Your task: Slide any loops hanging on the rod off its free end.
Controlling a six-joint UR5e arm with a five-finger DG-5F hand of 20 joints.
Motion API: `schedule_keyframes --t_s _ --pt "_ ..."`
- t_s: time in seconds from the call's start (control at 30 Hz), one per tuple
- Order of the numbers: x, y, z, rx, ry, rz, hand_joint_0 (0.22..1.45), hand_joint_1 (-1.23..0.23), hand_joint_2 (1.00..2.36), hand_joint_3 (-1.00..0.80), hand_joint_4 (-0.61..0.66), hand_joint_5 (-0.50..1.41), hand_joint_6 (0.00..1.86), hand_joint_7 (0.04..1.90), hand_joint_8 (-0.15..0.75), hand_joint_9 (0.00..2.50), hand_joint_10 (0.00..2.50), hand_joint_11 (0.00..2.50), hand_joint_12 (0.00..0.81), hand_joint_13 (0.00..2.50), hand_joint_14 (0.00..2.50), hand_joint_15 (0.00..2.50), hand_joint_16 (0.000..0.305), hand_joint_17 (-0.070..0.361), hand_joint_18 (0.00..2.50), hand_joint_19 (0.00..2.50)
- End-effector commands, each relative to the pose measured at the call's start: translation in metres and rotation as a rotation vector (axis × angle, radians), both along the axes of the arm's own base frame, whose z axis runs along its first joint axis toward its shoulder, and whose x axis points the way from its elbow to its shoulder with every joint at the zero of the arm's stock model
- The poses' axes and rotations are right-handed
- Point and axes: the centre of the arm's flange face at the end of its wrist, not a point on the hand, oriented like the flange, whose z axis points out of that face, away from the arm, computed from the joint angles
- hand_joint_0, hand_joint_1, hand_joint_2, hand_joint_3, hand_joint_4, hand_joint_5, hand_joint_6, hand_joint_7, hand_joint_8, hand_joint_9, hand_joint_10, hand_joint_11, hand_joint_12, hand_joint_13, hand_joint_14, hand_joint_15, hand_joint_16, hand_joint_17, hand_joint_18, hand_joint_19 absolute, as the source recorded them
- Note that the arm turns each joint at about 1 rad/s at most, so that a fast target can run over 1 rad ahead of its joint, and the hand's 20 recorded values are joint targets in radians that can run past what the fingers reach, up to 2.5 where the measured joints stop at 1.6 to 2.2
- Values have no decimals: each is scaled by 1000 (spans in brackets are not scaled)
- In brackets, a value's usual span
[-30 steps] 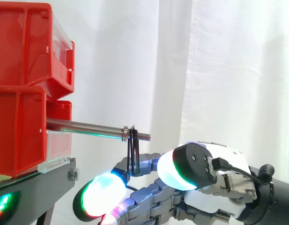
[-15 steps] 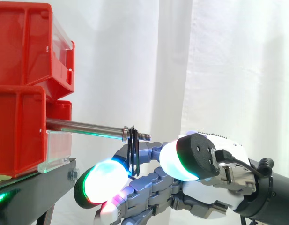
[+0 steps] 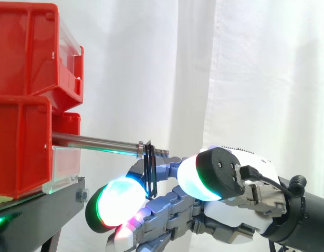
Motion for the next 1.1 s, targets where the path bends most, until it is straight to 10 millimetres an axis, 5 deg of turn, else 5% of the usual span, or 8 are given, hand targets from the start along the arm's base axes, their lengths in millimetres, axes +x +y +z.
schedule_keyframes --t_s 0.0,0.37,0.83,0.9,1.07 --pt "0 0 0 -3 2 -1 578 -574 1007 -418 303 -146 502 1140 294 758 8 183 299 756 3 69 46 104 847 333" --pt "0 0 0 -7 -2 -1 597 -582 1011 -377 259 -133 527 1257 293 801 7 225 296 787 2 81 46 102 866 342" --pt "0 0 0 -4 -2 -2 614 -573 1012 -368 227 -158 686 1059 297 823 9 241 293 799 3 87 45 101 876 348" --pt "0 0 0 -4 -2 -2 600 -588 1017 -277 207 -199 842 926 302 819 9 282 296 801 3 92 45 102 878 340" --pt "0 0 0 -4 -2 -2 590 -594 1021 -188 199 -205 885 936 306 804 9 287 299 795 3 94 45 102 873 346"
